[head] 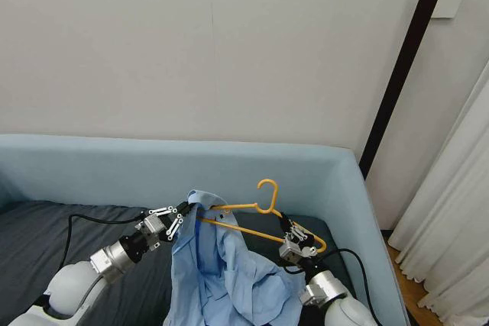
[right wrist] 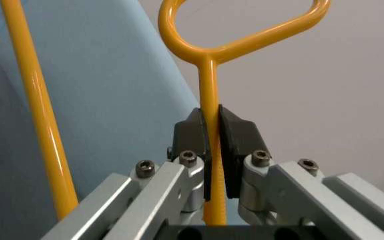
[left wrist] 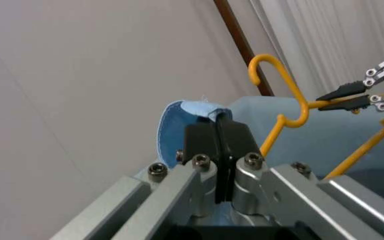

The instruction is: Pick up the clothes from the sofa and hang them on the clothes hanger.

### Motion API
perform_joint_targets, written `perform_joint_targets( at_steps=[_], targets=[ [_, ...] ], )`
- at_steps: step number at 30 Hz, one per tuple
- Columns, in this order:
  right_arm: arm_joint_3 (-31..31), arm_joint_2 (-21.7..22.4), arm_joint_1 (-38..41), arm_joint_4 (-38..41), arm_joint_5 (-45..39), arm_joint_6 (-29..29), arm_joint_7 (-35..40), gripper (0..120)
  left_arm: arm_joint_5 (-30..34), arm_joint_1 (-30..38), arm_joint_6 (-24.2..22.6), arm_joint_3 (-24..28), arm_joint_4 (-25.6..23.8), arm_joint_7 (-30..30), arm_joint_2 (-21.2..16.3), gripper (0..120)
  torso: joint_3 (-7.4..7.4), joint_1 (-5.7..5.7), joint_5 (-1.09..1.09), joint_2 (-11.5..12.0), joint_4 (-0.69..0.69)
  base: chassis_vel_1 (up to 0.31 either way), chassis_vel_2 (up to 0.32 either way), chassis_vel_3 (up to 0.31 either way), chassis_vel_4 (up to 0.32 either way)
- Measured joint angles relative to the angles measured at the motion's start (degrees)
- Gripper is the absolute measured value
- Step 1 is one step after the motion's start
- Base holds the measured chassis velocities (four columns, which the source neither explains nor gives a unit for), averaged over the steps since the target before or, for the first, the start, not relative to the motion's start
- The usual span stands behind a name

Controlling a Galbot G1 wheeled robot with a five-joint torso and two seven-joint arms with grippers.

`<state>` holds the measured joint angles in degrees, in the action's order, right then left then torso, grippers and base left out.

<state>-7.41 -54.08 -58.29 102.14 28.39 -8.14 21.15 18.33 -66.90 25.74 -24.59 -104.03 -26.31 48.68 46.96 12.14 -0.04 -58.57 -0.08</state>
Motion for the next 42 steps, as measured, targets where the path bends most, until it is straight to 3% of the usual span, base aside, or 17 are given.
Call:
perform_joint_targets(
  at_steps=[6,12,16,22,26,42],
  targets=[
    [-5.29,0.37,2.38,1.05,-5.66,-6.10,2.79,4,-1.83,-1.60,0.01,1.84,-2.73,-0.13,1.50,0,0.00,0.00,0.01,0.00,0.01,0.000,0.000,0.000,0.000],
    [-8.85,-0.89,6.19,-0.63,-6.05,-6.85,3.46,4,-3.73,-1.81,0.12,3.48,-3.54,-0.28,3.42,0,0.00,0.00,0.00,0.00,0.01,0.000,0.000,0.000,0.000],
    [-13.20,-4.21,10.61,-3.97,-8.39,-3.48,6.34,4,-5.82,-1.19,0.95,4.80,-0.96,-0.68,6.02,0,0.00,0.00,-0.01,0.00,0.01,0.000,0.000,0.000,0.000],
    [-14.66,-6.57,12.54,-5.53,-10.94,-2.44,7.43,4,-6.68,-0.96,1.56,6.02,0.27,-1.40,7.32,0,0.00,0.00,-0.01,0.00,0.01,0.000,0.000,0.000,0.000],
    [-15.50,-8.26,13.07,-6.04,-17.11,-0.65,8.89,4,-7.60,-0.85,1.97,6.57,0.67,-1.82,8.37,0,0.00,0.00,0.00,0.00,0.01,0.000,0.000,0.000,0.000],
    [-11.34,-9.25,11.44,-5.57,-18.50,5.97,9.32,4,-8.97,-1.69,4.17,5.58,3.13,-0.96,8.47,0,0.00,0.00,0.00,0.00,0.01,0.000,0.000,0.000,0.000]
  ],
)
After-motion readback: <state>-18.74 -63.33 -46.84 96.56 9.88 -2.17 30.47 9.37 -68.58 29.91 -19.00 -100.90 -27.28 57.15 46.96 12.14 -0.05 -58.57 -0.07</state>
